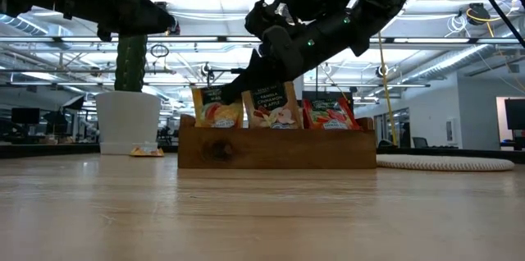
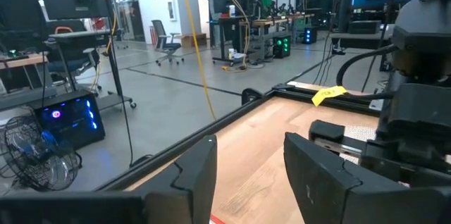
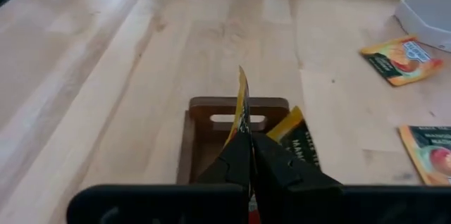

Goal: Pick & Place Tea
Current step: Put the yellow tea bag into the left section of the wooden organizer

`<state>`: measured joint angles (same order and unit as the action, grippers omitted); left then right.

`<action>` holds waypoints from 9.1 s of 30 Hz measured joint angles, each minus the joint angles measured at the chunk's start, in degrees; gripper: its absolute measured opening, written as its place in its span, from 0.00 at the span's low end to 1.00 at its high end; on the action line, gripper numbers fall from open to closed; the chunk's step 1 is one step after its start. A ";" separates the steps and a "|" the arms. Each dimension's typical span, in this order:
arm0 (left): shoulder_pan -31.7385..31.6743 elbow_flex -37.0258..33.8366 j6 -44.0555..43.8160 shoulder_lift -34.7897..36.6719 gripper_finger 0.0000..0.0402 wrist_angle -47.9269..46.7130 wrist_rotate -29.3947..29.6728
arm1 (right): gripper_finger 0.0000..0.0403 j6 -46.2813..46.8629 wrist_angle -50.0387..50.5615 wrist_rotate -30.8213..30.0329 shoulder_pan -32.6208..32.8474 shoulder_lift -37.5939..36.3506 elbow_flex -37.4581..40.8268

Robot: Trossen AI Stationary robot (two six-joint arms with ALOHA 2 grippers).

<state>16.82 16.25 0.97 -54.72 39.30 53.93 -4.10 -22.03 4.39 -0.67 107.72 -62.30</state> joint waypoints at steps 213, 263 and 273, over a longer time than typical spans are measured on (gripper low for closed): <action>-5.51 29.17 -6.04 -30.33 0.62 -93.27 -43.92 | 0.39 -8.59 -28.27 -8.80 -7.56 -32.41 37.44; -3.70 29.13 -21.66 -42.08 0.03 -84.94 -32.73 | 0.39 -7.46 -28.23 -8.79 -7.54 -32.41 37.44; -0.46 42.11 -17.90 -42.41 0.02 -94.33 -11.63 | 0.38 -3.12 -30.16 -8.42 -9.41 -32.37 37.44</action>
<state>16.36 58.36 -16.93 -97.13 -55.04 42.30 -7.22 -52.18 -4.02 -10.07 75.35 -24.86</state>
